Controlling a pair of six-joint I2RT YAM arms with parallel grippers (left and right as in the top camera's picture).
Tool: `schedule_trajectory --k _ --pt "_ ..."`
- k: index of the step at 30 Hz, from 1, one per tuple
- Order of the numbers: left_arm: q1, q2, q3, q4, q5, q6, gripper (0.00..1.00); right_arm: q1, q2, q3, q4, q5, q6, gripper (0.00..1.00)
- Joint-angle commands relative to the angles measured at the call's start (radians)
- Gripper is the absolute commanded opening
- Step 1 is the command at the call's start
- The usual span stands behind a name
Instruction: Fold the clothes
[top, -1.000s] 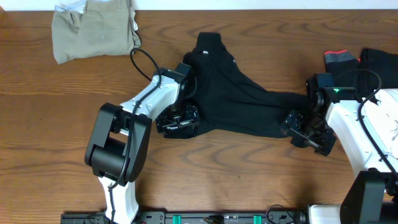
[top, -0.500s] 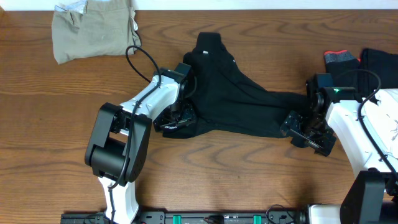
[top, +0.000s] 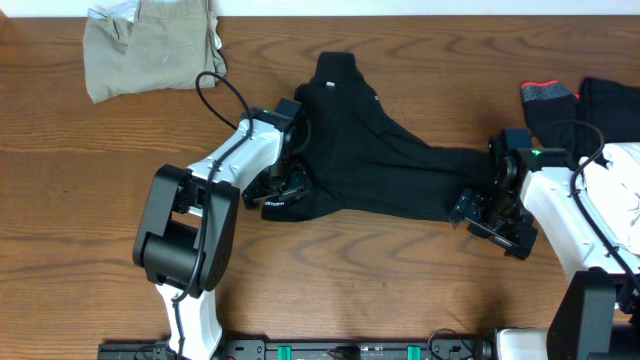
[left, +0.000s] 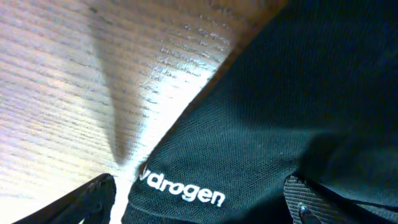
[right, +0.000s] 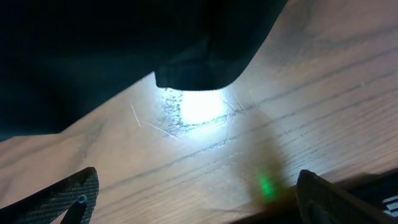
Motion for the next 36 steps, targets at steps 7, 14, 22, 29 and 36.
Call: schedule_trajectory --k 7,14,22,29,36 --pt "0.007 -0.004 -0.018 -0.002 0.036 0.022 0.74 0.005 -0.009 -0.005 0.002 -0.021 -0.011 0.99" --pt "0.007 -0.004 -0.089 0.051 0.036 0.025 0.71 0.005 -0.009 -0.005 0.0 -0.024 -0.012 0.99" --pt "0.007 -0.004 -0.137 0.101 0.081 0.053 0.39 0.004 -0.009 -0.005 -0.002 0.013 0.029 0.99" --pt "0.007 -0.004 -0.137 0.117 0.081 0.067 0.07 0.005 -0.009 -0.005 0.063 0.048 -0.018 0.99" --pt "0.007 -0.034 -0.137 0.09 0.079 0.073 0.06 0.005 -0.009 -0.005 0.115 0.031 -0.019 0.99"
